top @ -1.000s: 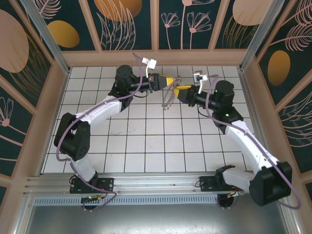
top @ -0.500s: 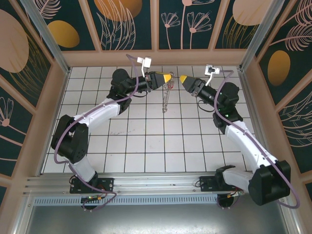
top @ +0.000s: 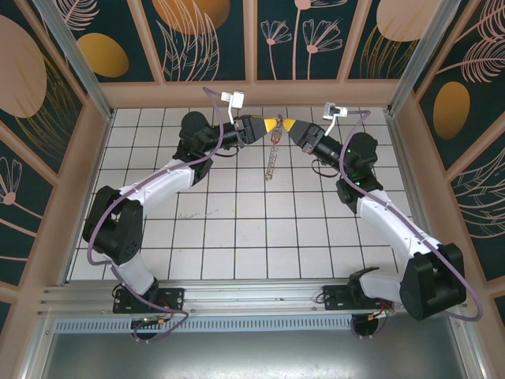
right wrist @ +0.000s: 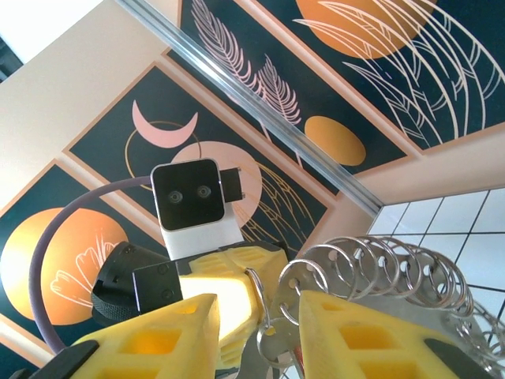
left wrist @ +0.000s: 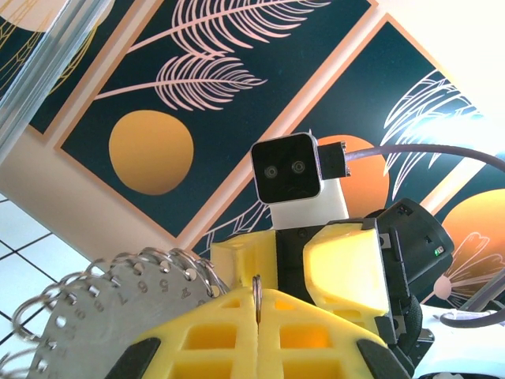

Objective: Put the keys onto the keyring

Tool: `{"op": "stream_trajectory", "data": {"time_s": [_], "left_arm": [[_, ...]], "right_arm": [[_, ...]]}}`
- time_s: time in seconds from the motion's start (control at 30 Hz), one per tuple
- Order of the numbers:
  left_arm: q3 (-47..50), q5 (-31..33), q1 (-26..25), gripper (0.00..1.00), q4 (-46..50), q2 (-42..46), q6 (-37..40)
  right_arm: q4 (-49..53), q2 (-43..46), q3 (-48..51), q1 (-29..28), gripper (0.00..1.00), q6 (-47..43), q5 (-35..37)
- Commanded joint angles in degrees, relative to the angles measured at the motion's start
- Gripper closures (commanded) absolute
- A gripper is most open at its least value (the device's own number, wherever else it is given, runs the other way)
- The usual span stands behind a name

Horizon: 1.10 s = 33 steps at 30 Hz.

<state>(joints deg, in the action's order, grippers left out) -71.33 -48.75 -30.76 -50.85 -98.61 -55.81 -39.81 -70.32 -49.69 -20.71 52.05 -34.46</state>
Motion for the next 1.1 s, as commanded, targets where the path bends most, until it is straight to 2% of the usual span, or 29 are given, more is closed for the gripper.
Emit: {"op": "stream_trajectory", "data": {"time_s": [0.0,0.7,0.8,0.9,1.07], "left_arm": [[-0.12,0.74,-0.49,1.00,-4.61,1.49,-0.62],[-0.48,0.49,-0.50,1.00,-4.83,1.01,-1.05],[-0.61,0.22,-0.46,1.00,-4.24,1.05,-0.69],[-1.65,-0.85,-0.46,1.00,-0.34,1.30,1.61],[-4.45,-3.39,-0.41,1.00,8.89,1.76,7.73]], "right_arm": [[-3.78,-0.67,-2.24,-0.80,0.69,0.64,0.20],[-4.06,-2.90,-3.49,-2.68,0.76,-0.13,-0.65],[-2.70,-1.96,-3.31,-2.67,0.73,-1.72,-0.66],[2.39,0.94,-2.72,-2.09,0.70,-5.86,0.78],[7.29,8.32,2.32,2.52,0.67,-9.87,2.05]]}}
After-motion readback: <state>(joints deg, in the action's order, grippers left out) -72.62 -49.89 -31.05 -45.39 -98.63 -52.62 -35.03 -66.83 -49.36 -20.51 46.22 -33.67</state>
